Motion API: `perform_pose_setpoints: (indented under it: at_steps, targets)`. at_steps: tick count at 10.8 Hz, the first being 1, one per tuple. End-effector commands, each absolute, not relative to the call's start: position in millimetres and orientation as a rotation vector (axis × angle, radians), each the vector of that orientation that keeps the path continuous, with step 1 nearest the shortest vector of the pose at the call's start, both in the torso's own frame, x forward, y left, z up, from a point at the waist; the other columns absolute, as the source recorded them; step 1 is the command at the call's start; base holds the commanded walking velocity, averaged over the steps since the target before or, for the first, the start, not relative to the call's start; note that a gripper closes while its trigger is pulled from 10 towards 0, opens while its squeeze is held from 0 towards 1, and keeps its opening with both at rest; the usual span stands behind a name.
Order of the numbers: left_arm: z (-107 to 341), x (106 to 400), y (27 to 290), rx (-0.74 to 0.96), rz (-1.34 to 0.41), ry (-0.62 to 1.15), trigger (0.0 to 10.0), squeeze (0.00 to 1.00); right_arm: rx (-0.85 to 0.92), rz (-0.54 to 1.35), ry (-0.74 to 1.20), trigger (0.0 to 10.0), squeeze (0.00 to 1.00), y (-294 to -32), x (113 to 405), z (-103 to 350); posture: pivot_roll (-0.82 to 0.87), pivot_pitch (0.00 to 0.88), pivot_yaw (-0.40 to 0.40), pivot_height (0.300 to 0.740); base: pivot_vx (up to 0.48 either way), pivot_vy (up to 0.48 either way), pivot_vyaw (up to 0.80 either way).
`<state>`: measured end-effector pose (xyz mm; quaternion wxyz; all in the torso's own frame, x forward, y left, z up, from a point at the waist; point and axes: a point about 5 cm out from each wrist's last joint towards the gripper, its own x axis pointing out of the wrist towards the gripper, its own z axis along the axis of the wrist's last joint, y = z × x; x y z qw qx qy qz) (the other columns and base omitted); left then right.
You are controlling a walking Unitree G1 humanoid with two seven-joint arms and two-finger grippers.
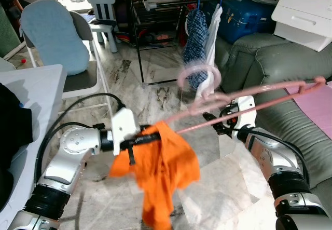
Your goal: Hang hanger
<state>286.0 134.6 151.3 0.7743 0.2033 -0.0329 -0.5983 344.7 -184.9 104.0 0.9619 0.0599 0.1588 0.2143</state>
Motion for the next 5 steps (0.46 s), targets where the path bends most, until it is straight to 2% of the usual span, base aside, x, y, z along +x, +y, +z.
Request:
perform_pose_setpoints:
  at_steps: [1,3,5]
  targets:
    - [156.6,289.6,128.9,0.551,-1.321,-0.106,0.0,0.00,0.137,0.514,0.297,10.0,0.00,-177.9,346.0,115.8,-0.10,0.040,0.014,0.740,0.000,0.000,0.00]
    - [169.7,298.4,117.6,0.591,-1.281,-0.224,0.0,0.00,0.162,0.643,0.322,10.0,0.00,-169.4,334.1,113.3,-0.11,0.040,0.017,0.740,0.000,0.000,0.00]
    - [184.4,305.4,102.0,0.439,-1.195,-0.301,0.0,0.00,0.155,0.754,0.322,10.0,0.00,-161.3,322.4,110.6,-0.11,0.039,0.019,0.740,0.000,0.000,0.00]
